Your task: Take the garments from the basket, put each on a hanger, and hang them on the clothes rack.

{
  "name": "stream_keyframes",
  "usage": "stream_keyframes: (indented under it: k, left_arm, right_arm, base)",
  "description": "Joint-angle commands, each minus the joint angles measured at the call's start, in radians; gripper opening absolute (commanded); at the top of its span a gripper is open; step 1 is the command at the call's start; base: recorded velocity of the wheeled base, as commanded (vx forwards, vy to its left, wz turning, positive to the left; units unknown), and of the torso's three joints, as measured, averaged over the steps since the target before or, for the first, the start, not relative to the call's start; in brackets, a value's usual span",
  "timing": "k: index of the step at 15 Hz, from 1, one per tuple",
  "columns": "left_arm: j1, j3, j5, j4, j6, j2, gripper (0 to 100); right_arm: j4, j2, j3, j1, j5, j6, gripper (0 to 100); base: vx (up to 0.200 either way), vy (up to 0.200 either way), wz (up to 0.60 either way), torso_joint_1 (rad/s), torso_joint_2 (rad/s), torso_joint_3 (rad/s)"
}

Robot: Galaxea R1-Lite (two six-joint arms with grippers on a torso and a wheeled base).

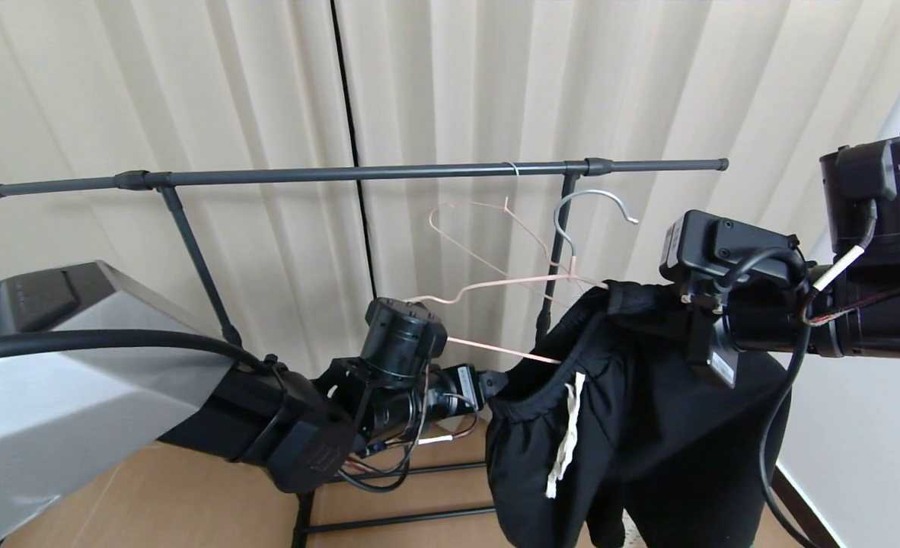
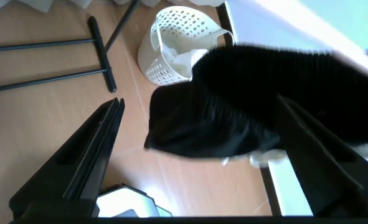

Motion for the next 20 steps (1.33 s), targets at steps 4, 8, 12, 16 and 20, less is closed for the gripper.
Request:
stream_keyframes:
  k: [4,8,12,16,20]
  left_arm:
    - [-0.015,-0.056,0.02,-0.002,0.003,0.075,100]
    - [-0.032,-0.015,0.051,-0.003,0.042,0.077,100]
    - [-0.057,0.01,0.091,-0.008,0.078,0.085,100]
    - [-0.058,0.008,0.094,-0.014,0.078,0.089,0]
    - [-0.058,0.056,0.094,-0.094,0.091,0.083,0]
  right_arm:
    - [0.006,-0.038,0.003,0.017,0.0,0.002,0]
    - [0.004,-0.048,0.002,0.017,0.0,0.003,0]
    - [0.001,-0.051,0.003,0.016,0.0,0.023,0]
    - [0.006,-0.064,0.005,0.016,0.0,0.023,0]
    - [0.007,-0.065,0.006,0.014,0.0,0.025,0]
  base:
    - [0.0,0.0,0.0,0.0,0.0,0.0]
    - [0.0,0.0,0.0,0.0,0.0,0.0]
    - [0.0,0.0,0.0,0.0,0.0,0.0]
    - [0.0,0.0,0.0,0.0,0.0,0.0]
    - [0.0,0.0,0.0,0.0,0.0,0.0]
